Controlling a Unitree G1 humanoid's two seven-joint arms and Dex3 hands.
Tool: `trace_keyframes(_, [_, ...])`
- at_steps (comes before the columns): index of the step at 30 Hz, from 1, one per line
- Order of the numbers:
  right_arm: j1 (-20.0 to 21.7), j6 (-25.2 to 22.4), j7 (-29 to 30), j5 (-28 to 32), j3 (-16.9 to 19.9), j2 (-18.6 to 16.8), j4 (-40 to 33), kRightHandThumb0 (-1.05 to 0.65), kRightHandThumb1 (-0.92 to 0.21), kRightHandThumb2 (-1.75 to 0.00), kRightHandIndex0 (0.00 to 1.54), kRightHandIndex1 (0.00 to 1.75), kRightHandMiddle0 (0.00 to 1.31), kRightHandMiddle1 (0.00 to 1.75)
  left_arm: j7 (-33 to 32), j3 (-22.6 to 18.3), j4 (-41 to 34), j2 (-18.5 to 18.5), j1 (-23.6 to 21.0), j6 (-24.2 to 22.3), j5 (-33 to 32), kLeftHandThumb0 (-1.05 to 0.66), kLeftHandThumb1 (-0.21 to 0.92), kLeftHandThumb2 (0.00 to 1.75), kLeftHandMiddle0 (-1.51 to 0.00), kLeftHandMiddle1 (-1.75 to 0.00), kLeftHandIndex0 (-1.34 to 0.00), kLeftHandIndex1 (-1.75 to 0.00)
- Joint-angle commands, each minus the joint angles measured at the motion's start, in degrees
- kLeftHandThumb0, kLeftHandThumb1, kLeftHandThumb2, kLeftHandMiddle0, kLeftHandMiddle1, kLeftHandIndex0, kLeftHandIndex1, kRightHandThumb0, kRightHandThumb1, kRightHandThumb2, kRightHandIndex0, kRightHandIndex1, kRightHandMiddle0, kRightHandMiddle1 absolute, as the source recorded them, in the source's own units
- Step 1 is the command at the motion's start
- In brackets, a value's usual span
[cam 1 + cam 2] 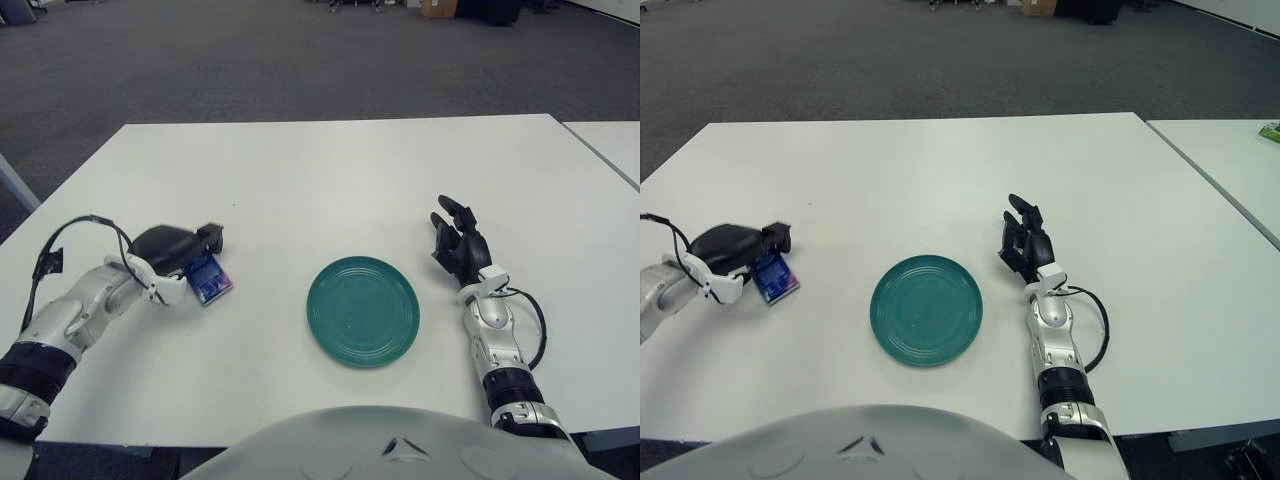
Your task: Put the gum into the plate.
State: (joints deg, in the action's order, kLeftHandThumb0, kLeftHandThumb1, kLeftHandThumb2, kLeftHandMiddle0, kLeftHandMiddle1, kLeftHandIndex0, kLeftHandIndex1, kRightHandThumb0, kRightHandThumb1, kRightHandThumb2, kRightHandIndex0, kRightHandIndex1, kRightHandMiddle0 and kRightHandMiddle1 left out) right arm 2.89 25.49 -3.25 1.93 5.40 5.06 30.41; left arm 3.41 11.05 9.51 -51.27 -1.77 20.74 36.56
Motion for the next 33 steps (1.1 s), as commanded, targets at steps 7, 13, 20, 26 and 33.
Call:
trace_keyframes(7, [-7.8,-3.6,-0.3,-0.4,0.6,0.8,7.8,-0.74,-0.92,-0.87,0.32,0.01,0.0,0.56,0.1,-6.1,-7.2,4.6,-1.5,-1.7,-5.6,0.0,0.11,1.52,-0.81,-1.62,-0.55,-1.75])
trace_keyframes(13, [-7.7,-4.3,-0.2,-0.6,0.5,0.9,7.9,-0.75,-0.92,-0.87,0.33,0.01,0.0,0.57,2.3,-7.2,-10.3,6.7,-2.9,-2.6,-7.9,0.0,0.15,1.48,-0.76,-1.64,-0.52,-1.75])
trace_keyframes(20, [-7.6,-4.4,0.1,-0.8,0.3,0.8,8.0,-0.75,-0.92,-0.87,0.33,0.01,0.0,0.57,4.8,-7.9,-12.0,7.5,-4.0,-2.5,-9.3,0.0,0.17,1.47,-0.74,-1.66,-0.51,-1.75])
trace_keyframes(26, [-7.5,-4.2,0.2,-0.7,0.4,0.6,8.3,-0.75,-0.92,-0.86,0.32,0.0,0.0,0.56,6.7,-7.7,-13.6,8.5,-4.3,-3.5,-10.0,0.0,0.17,1.47,-0.73,-1.67,-0.51,-1.75])
trace_keyframes(33, [-7.2,-3.6,0.4,-0.7,0.4,0.6,9.2,-0.73,-0.92,-0.86,0.31,0.0,0.0,0.56,9.3,-5.5,-20.0,11.8,-4.4,-7.5,-8.1,0.0,0.18,1.46,-0.73,-1.67,-0.5,-1.75])
